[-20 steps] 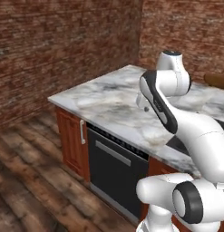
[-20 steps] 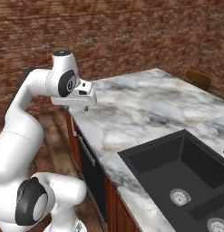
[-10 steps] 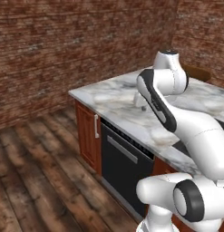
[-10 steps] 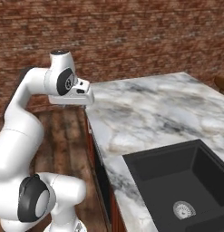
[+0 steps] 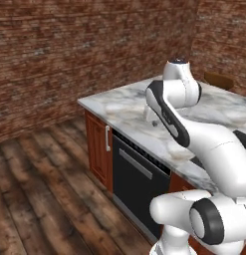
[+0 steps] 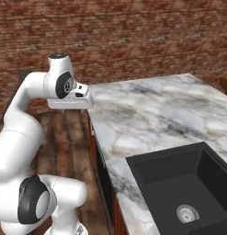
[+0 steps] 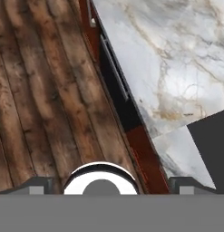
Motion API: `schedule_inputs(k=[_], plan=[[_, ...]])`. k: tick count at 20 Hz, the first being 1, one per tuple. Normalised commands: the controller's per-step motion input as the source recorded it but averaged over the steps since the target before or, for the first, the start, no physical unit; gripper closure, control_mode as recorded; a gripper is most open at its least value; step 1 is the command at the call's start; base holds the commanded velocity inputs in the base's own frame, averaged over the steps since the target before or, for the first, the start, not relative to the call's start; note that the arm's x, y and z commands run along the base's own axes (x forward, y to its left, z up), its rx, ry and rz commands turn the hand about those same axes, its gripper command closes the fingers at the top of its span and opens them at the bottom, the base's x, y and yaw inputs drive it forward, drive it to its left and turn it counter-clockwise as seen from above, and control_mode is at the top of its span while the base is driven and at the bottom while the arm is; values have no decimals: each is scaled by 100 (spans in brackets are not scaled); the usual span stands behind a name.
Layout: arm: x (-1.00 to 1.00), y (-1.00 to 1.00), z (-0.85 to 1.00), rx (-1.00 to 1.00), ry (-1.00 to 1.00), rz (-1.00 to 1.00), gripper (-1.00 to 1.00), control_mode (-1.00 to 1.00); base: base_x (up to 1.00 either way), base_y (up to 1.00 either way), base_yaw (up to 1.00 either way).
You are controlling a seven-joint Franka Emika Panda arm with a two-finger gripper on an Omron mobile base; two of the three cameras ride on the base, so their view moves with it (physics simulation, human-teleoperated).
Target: Open the dishwasher door and pull out the top rack.
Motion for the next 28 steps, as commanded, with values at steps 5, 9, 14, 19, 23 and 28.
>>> schedule_inputs(k=[5, 9, 14, 19, 23, 28], plan=[[0, 47, -100, -35, 13, 10, -100, -100, 0, 0, 0], [0, 77, -100, -49, 8, 13, -100, -100, 0, 0, 0], [8, 71, -89, -41, 16, 7, -100, -100, 0, 0, 0], [12, 26, -47, -22, 9, 0, -100, -100, 0, 0, 0], [17, 14, -39, -22, 9, 0, -100, -100, 0, 0, 0], [29, 0, -32, -17, 4, 0, -100, -100, 0, 0, 0]])
